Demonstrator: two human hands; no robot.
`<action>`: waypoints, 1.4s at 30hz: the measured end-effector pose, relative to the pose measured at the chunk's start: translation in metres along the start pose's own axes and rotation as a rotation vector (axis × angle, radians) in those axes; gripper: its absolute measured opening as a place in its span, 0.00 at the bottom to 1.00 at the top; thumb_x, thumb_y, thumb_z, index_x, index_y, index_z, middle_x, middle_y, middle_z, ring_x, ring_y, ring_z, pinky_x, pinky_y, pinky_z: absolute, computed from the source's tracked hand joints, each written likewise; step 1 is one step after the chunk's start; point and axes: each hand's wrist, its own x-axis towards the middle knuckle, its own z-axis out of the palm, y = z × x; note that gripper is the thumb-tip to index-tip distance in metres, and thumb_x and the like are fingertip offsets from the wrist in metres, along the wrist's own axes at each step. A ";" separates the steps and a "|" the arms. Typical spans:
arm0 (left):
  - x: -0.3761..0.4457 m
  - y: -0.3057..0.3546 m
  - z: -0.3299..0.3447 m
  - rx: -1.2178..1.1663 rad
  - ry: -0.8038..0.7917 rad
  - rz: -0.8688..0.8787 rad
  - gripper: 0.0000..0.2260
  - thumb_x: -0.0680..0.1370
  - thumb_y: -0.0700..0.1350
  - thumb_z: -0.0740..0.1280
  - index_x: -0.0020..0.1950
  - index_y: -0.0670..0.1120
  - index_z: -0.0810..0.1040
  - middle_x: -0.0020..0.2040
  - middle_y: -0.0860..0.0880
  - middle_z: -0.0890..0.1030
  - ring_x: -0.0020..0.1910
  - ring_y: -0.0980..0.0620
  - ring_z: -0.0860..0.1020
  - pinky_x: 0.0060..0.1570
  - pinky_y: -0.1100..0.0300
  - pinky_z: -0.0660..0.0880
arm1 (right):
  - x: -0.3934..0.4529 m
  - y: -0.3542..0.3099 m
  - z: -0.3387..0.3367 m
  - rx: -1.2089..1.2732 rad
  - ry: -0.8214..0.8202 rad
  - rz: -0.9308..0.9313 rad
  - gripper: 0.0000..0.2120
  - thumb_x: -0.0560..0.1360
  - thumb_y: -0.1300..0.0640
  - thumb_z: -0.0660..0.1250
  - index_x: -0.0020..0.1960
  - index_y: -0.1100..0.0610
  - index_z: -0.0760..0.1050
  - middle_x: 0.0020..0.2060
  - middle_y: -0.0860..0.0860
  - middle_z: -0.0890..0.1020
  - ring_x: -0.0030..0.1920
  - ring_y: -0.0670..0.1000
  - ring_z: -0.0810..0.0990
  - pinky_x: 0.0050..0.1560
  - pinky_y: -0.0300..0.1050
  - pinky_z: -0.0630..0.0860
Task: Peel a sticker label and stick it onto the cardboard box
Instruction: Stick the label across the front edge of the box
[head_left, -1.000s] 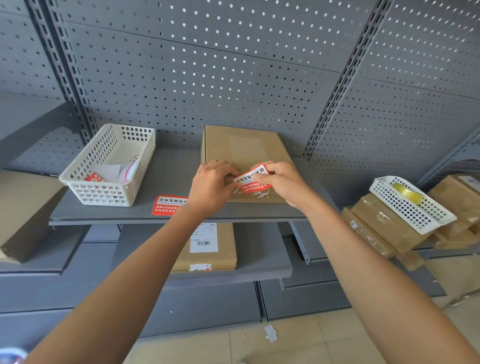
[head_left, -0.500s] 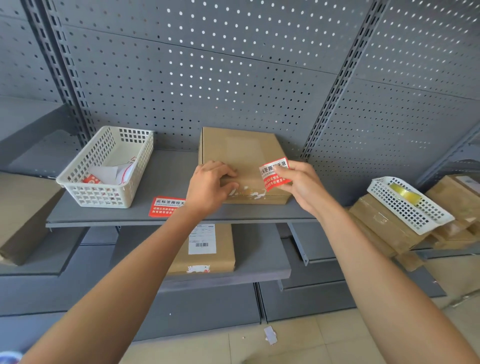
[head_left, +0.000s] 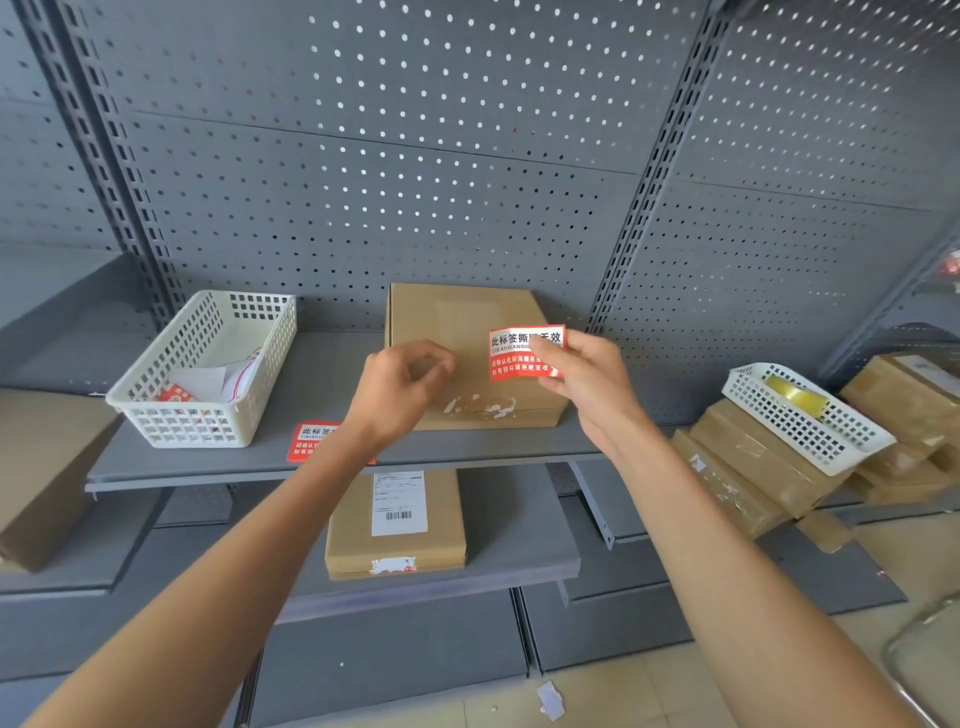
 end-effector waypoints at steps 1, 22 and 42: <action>-0.002 0.004 -0.002 -0.024 0.016 0.000 0.06 0.81 0.48 0.68 0.50 0.51 0.86 0.50 0.59 0.86 0.50 0.63 0.81 0.51 0.65 0.74 | 0.000 -0.001 0.001 0.005 -0.001 0.000 0.03 0.79 0.56 0.71 0.51 0.51 0.83 0.46 0.46 0.87 0.49 0.45 0.85 0.63 0.52 0.79; -0.007 0.052 -0.012 -0.428 0.087 -0.132 0.08 0.80 0.42 0.70 0.43 0.42 0.83 0.38 0.46 0.85 0.34 0.59 0.79 0.39 0.71 0.72 | -0.009 -0.015 0.008 0.048 -0.120 0.005 0.06 0.80 0.55 0.69 0.50 0.51 0.85 0.47 0.49 0.89 0.49 0.44 0.85 0.63 0.53 0.80; -0.011 0.041 -0.017 -0.403 0.125 -0.190 0.08 0.82 0.41 0.68 0.43 0.40 0.81 0.36 0.51 0.83 0.30 0.64 0.76 0.34 0.73 0.69 | 0.001 0.002 -0.001 -0.127 -0.019 -0.053 0.05 0.77 0.56 0.73 0.52 0.54 0.86 0.46 0.51 0.88 0.49 0.49 0.86 0.54 0.45 0.80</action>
